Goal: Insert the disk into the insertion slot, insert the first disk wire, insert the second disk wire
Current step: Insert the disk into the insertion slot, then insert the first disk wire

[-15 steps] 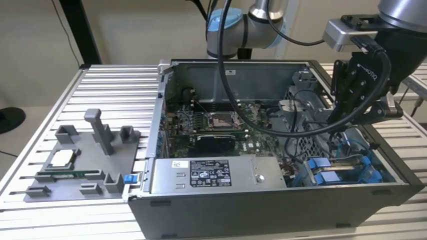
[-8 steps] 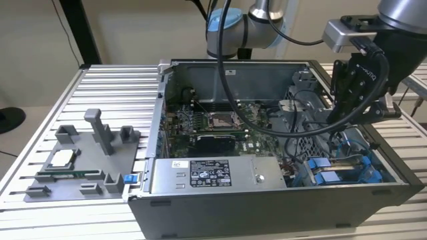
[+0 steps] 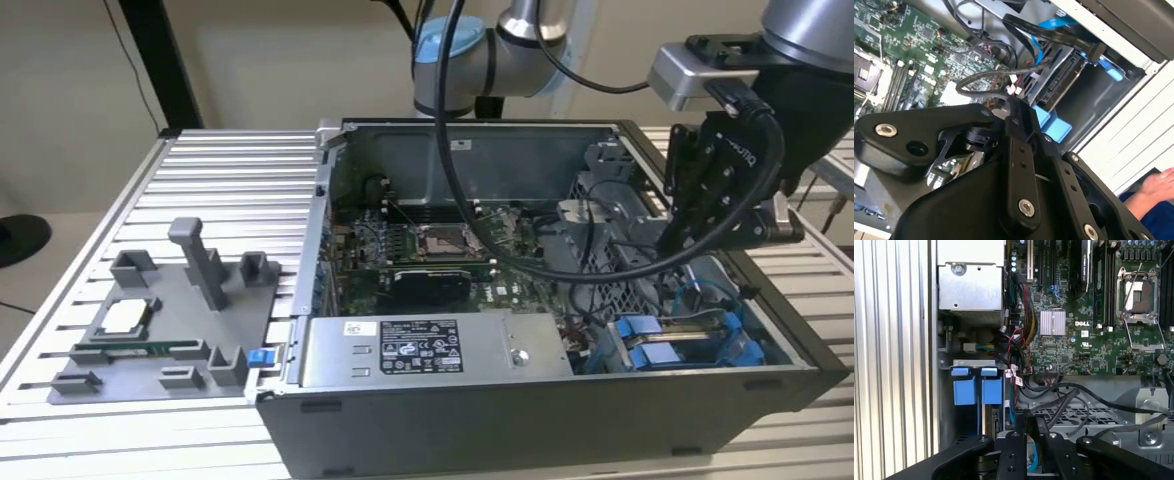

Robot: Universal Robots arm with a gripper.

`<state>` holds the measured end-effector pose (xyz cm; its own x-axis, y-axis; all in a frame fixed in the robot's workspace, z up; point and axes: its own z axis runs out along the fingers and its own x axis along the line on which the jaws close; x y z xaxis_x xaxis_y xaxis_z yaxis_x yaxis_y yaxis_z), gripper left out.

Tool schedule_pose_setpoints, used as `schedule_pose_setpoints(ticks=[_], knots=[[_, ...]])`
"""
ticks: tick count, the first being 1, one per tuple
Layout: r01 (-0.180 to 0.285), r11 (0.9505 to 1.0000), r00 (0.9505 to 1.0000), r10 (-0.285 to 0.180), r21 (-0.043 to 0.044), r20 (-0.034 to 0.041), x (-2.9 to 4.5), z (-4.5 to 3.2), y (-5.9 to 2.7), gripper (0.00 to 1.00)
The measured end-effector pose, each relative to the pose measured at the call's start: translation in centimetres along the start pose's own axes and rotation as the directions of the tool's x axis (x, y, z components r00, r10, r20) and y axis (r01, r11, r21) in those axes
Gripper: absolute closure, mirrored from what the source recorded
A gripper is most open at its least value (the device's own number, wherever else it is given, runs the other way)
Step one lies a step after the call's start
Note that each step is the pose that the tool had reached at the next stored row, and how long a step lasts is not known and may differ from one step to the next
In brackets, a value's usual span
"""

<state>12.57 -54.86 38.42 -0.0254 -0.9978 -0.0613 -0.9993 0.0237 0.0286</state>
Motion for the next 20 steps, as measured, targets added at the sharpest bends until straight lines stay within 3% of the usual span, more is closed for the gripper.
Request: schedule_pose_setpoints(ticks=[4, 9, 20], knots=[[0.002, 1.0, 1.0, -0.002, -0.0002, -0.0002, 1.32, 0.16, -0.08, 1.0], [0.011, 0.9999, 0.9999, -0.011, -0.0007, -0.0006, 2.11, 0.36, -0.4, 1.0], [0.031, 0.9995, 0.9995, -0.031, 0.0043, -0.0002, 2.65, 0.56, -0.86, 1.0]])
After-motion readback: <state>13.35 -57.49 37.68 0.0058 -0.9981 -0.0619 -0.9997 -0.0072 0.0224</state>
